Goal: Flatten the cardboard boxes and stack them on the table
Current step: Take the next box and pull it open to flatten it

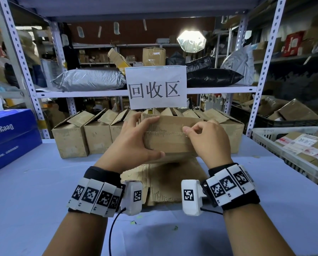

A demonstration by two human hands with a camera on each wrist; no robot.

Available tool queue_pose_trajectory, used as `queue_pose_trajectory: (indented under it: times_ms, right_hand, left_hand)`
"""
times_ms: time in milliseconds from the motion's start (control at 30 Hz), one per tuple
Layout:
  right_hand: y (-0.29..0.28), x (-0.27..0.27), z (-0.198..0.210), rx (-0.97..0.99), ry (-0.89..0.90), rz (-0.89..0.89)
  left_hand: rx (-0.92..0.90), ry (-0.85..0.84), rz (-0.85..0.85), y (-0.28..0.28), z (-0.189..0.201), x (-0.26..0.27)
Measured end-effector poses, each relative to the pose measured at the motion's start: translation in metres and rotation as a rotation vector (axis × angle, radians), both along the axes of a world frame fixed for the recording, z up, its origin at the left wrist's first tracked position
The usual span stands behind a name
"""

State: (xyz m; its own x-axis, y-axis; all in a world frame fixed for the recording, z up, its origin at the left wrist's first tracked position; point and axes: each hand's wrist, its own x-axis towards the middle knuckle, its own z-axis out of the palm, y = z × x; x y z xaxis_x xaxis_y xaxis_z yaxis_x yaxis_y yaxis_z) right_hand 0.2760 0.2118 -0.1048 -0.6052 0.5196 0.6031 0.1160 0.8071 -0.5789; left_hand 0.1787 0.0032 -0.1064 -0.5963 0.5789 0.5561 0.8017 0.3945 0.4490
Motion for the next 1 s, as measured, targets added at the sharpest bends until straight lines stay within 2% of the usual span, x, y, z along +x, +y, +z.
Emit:
queue_pose_trajectory:
  times_ms: [233, 433, 633, 833, 1000]
  right_hand:
    - [-0.001, -0.001, -0.002, -0.024, 0.032, -0.028]
    - [0.002, -0.002, -0.003, 0.005, 0.165, -0.020]
    - [-0.006, -0.004, -0.004, 0.023, 0.289, 0.169]
    - [0.001, -0.004, -0.004, -0.083, 0.221, 0.155]
    - [0.005, -0.005, -0.007, -0.062, 0.151, 0.125]
  left_hand:
    - [-0.005, -0.004, 0.001, -0.001, 0.002, 0.003]
    - [-0.004, -0.001, 0.011, -0.002, 0.003, 0.004]
    - [-0.003, 0.012, 0.011, -0.001, 0.002, 0.005]
    - [-0.004, 0.014, 0.004, -0.004, 0.001, 0.004]
    - [-0.010, 0.014, 0.009, -0.003, 0.000, 0.003]
